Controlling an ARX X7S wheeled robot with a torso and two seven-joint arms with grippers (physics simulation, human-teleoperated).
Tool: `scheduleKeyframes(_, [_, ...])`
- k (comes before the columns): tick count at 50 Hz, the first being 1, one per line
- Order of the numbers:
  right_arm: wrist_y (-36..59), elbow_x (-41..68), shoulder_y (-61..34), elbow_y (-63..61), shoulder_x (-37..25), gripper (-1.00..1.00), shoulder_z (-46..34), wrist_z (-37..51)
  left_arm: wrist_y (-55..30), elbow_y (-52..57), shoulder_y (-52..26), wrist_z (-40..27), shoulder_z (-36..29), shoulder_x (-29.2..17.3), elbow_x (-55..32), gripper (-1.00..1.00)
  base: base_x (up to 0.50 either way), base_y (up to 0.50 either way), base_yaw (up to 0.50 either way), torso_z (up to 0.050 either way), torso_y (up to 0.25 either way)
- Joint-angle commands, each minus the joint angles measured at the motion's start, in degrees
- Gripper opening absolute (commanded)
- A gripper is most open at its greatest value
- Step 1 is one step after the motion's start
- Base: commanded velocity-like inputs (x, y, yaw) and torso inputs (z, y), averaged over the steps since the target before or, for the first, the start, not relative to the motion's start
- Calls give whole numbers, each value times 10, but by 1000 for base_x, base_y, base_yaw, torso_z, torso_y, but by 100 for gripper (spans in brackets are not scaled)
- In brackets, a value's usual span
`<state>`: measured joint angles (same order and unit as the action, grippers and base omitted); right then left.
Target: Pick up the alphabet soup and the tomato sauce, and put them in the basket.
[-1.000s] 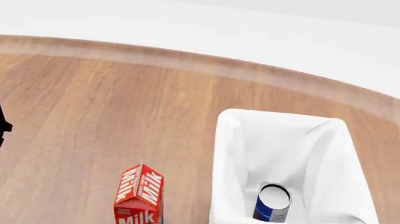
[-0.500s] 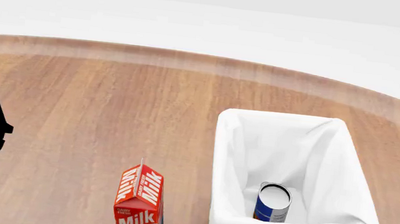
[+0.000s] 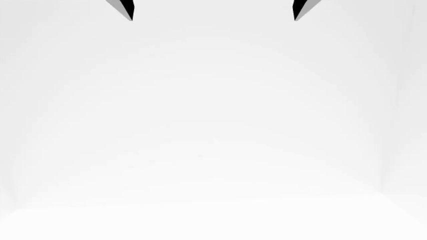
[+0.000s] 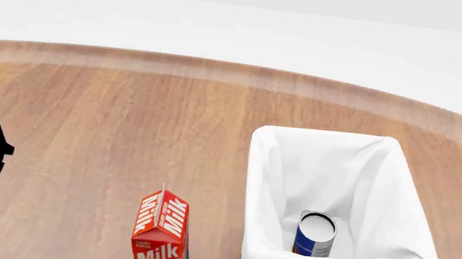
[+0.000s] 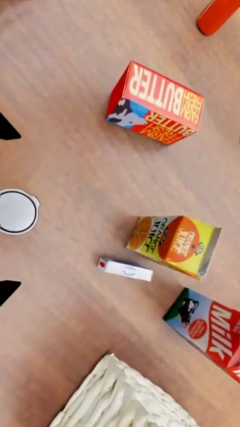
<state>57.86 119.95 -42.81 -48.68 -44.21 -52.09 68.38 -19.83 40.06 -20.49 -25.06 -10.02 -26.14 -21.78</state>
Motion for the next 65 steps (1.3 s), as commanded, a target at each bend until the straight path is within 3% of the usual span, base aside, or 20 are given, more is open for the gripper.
scheduleKeyframes(1, [16,-83,45,23,-5,100,20,-75,5,-4,3,-1,-1,0,1,100,0,0,0,0,0])
scheduleKeyframes(27, [11,-276,134,99,8,100,20,-214,8,-5,5,-3,0,-3,-3,100,0,0,0,0,0])
scheduleKeyframes(65, [-16,-408,190,157,55,100,-31,-296,19,-10,10,-6,-3,-4,-4,100,0,0,0,0,0])
